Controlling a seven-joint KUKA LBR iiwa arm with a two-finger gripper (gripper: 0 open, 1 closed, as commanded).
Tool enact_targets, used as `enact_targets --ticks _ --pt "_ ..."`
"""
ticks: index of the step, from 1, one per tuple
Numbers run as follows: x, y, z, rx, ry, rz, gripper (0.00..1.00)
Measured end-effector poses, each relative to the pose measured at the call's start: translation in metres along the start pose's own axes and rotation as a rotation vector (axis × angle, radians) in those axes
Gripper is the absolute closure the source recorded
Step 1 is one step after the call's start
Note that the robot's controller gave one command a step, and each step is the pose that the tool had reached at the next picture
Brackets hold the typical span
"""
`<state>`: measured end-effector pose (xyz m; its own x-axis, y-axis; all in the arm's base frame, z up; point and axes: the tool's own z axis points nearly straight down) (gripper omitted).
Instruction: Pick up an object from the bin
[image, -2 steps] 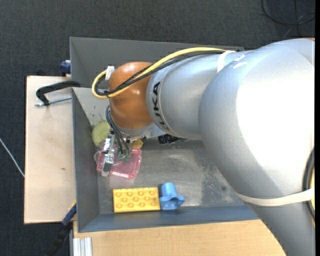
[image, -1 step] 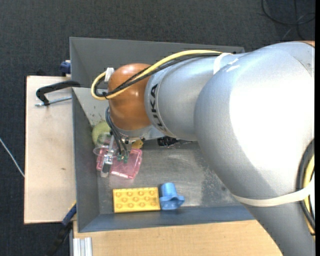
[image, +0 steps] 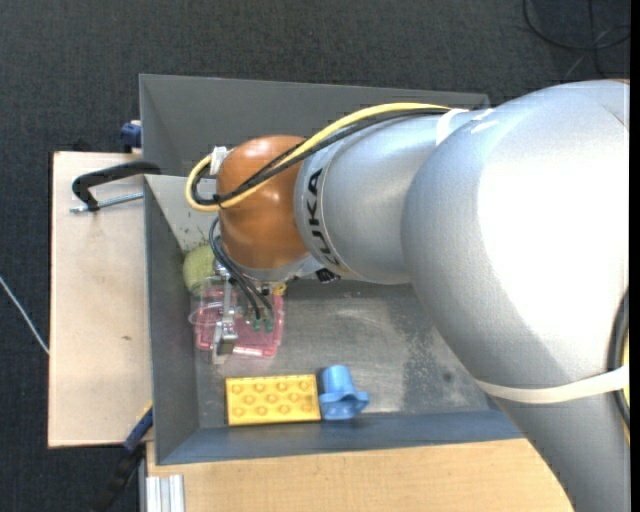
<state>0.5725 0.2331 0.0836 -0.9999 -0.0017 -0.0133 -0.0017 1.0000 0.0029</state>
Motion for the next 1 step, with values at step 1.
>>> enact_targets --ticks 1 --pt "0.0254 -0.0022 0.0106 -0.002 0.008 -0.328 0.0"
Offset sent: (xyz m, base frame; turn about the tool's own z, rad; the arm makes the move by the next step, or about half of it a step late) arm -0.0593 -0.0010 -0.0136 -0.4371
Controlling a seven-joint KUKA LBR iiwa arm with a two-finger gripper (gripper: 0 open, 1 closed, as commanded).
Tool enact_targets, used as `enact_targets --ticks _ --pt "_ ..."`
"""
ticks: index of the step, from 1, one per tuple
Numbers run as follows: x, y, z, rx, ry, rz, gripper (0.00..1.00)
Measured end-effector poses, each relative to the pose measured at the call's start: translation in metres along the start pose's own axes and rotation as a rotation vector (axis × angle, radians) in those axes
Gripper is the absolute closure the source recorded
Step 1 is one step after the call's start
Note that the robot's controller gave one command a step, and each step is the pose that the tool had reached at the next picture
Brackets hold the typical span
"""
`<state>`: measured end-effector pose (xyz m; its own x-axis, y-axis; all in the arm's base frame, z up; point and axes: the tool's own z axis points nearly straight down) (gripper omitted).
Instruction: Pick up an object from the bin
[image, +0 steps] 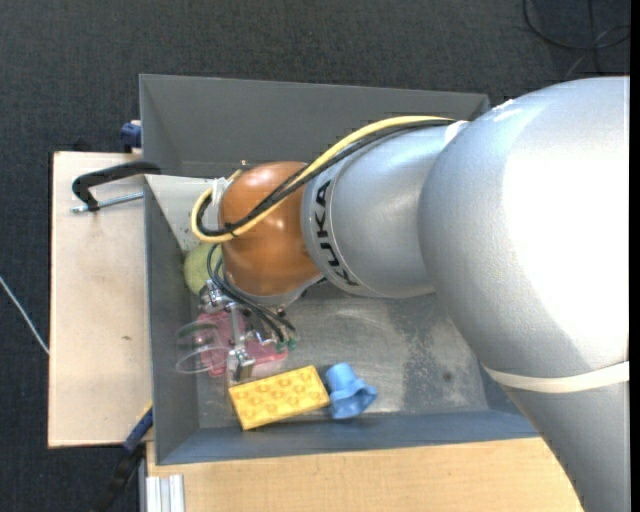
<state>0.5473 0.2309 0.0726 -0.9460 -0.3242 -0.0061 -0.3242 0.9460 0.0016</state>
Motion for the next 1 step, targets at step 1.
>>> enact_targets --ticks 1 --pt "0.0294 0.0129 -0.0006 0.0 0.0 -0.107 1.0"
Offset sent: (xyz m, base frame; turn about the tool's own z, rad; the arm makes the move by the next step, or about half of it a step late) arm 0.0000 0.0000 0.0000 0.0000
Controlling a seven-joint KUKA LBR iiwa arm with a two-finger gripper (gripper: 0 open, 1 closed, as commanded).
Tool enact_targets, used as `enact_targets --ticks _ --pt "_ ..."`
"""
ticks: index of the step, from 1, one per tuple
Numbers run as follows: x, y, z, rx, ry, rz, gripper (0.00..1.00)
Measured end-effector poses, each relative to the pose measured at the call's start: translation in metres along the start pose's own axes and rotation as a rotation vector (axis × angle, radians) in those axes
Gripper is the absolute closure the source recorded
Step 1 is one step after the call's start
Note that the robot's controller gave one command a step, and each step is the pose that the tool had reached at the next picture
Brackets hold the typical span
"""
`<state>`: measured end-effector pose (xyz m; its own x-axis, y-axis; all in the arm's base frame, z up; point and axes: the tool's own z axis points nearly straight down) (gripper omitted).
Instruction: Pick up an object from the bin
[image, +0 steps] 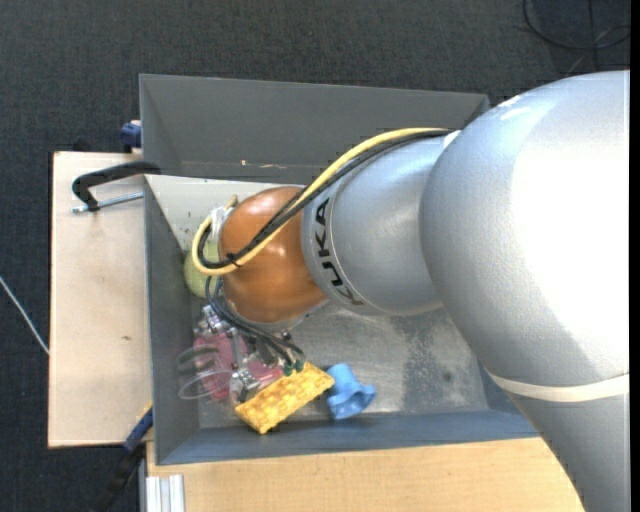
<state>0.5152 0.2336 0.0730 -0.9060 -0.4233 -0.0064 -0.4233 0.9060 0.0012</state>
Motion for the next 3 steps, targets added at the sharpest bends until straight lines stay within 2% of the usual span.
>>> enact_targets --ticks 1,2,3 --pt "0.0 0.0 0.0 0.0 0.0 0.0 1.0" --pt "0.002 0.0 -0.005 0.0 0.007 -0.001 1.0" --pt "0.004 0.001 -0.027 0.0 0.012 -0.001 1.0"
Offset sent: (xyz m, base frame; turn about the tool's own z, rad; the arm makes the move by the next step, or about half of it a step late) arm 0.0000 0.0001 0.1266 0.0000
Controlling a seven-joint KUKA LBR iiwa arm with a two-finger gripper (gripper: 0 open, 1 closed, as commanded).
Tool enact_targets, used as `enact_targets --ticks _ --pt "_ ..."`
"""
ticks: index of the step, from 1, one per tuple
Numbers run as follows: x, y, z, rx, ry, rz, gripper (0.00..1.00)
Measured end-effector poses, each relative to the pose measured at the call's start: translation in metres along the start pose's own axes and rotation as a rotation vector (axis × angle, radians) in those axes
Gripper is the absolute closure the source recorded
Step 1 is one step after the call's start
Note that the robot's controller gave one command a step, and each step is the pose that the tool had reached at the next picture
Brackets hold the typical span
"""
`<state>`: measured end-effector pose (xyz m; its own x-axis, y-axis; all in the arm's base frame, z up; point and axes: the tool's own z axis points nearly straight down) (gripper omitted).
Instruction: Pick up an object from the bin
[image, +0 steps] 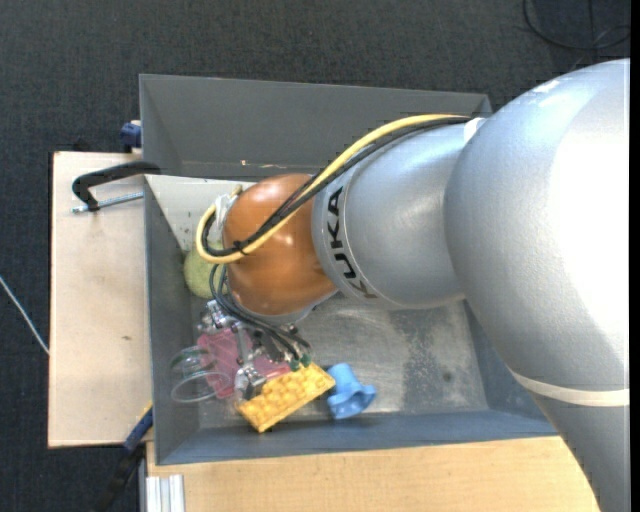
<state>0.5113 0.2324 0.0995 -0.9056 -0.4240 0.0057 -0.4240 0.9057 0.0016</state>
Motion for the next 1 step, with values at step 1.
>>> enact_targets --ticks 1 --pt "-0.0025 0.0001 -0.0201 0.001 -0.01 0.0 1.0"
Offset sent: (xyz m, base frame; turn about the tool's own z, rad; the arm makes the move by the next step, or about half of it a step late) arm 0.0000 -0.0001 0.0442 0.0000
